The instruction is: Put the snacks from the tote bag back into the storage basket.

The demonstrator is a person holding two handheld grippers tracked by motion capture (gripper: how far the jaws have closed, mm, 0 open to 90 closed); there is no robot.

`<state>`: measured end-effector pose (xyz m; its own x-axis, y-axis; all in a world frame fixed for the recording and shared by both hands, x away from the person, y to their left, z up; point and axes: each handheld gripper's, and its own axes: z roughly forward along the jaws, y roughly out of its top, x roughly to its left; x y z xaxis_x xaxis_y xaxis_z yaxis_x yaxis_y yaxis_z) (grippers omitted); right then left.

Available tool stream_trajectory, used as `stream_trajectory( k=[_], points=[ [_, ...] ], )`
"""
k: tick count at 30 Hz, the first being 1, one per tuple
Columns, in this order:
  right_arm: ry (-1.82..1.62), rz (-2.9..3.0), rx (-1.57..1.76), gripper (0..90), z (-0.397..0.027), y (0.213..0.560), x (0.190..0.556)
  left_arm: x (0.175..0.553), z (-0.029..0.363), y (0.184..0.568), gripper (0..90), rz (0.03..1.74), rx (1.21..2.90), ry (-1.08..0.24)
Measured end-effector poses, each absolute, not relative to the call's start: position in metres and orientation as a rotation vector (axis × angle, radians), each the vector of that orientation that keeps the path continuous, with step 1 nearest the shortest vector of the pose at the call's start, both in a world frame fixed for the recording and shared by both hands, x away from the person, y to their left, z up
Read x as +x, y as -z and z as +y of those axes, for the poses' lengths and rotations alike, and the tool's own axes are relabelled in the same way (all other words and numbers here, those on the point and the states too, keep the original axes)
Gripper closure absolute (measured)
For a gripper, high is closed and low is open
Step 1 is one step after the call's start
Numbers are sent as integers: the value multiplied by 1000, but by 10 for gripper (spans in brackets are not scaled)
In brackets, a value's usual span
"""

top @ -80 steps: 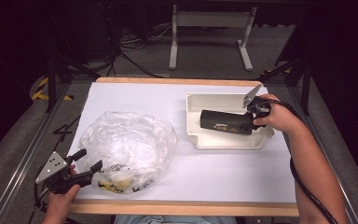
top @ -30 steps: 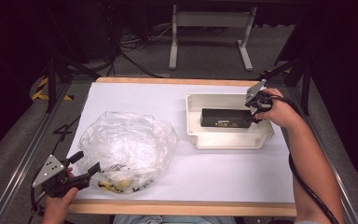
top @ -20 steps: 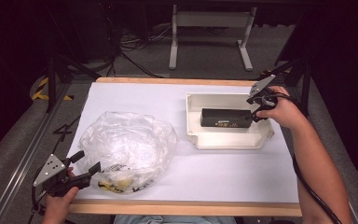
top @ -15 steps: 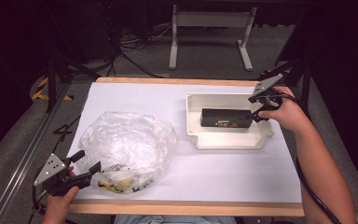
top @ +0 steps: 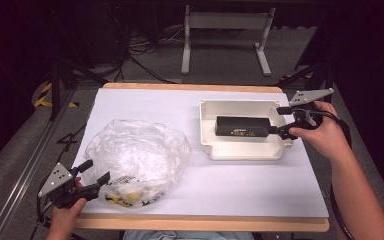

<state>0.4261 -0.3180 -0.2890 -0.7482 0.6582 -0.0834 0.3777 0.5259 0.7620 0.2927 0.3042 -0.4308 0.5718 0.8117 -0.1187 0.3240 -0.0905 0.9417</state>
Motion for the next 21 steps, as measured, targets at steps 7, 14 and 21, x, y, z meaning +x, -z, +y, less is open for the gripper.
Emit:
stream_trajectory(
  k=[7, 14, 21],
  points=[
    [-1145, 2348, 897, 157, -318, 296, 398, 294, 304, 431, 227, 960, 1670, -533],
    [-1253, 2312, 897, 147, -312, 306, 378, 295, 304, 431, 227, 952, 1673, -533],
    [-1368, 2312, 760, 141, -306, 317, 367, 295, 303, 431, 227, 952, 1672, -533]
  ],
)
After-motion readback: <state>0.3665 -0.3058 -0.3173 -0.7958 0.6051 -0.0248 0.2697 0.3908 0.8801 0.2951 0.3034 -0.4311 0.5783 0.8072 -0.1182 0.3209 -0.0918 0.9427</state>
